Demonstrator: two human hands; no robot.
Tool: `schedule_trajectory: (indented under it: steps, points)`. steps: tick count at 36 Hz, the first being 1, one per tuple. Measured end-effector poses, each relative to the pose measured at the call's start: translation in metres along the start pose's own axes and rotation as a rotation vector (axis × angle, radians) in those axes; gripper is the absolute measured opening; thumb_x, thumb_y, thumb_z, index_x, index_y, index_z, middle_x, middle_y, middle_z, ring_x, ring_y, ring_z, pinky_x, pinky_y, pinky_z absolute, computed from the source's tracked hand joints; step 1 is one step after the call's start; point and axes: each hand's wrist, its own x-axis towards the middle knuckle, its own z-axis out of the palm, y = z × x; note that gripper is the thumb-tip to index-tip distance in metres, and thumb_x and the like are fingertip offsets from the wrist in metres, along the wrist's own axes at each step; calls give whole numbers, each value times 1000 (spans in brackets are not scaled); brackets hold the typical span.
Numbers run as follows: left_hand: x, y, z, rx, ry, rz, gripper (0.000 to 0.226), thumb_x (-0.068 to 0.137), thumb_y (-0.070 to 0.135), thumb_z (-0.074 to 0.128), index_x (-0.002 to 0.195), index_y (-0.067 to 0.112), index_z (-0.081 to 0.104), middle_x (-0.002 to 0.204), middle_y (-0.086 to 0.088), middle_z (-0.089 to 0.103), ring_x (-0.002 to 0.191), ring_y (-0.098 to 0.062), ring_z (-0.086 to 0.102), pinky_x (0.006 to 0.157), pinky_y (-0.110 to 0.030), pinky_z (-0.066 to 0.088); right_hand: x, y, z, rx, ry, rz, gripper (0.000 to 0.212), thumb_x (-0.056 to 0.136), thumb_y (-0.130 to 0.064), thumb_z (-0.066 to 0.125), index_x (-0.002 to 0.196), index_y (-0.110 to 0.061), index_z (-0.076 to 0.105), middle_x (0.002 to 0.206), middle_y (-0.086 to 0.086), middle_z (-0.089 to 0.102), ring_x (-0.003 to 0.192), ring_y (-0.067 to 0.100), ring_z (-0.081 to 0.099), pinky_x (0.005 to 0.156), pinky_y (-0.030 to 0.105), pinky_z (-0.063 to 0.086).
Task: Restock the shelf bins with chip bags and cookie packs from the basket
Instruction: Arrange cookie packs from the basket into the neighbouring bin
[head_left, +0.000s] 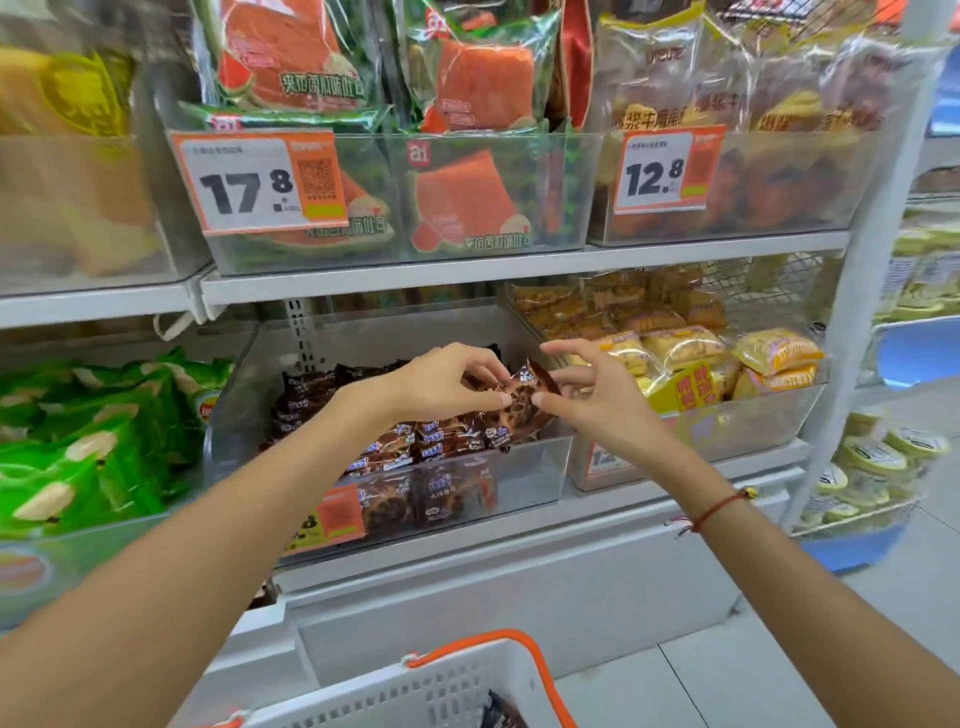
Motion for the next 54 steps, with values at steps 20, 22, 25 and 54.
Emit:
schedule_trajectory:
  steps: [20, 22, 25, 54]
  points:
    - [34, -11, 27, 288, -70, -116, 37, 84, 38, 70, 121, 33, 64, 116, 6, 67, 108, -15, 60, 90, -35, 48, -9, 52, 3, -552, -56, -143, 109, 73, -69, 63, 153, -27, 2, 159, -16, 3, 144, 0, -7, 117, 28, 2]
    - [40, -2, 31, 383, -115, -110, 38, 84, 38, 70, 121, 32, 64, 117, 7, 67, 110, -15, 60, 81, -31, 47, -8, 56, 4, -555, -43, -155, 109, 72, -69, 63, 153, -28, 3, 159, -15, 5, 145, 1, -7, 117, 27, 2]
    - [50, 0, 44, 489, -57, -113, 38, 84, 39, 70, 121, 30, 64, 120, 5, 65, 112, -21, 59, 75, -30, 40, -7, 58, 4, -552, -39, -160, 109, 72, -68, 64, 153, -27, 4, 159, -15, 7, 142, -3, -8, 115, 24, 1]
    - [-55, -4, 60, 189, 514, -182, 19, 80, 38, 70, 98, 39, 69, 89, 15, 67, 88, -8, 62, 68, -26, 45, -80, 49, 28, -525, 127, -347, 47, 80, -21, 72, 123, -19, 53, 117, -4, 53, 108, 15, 47, 89, 25, 38]
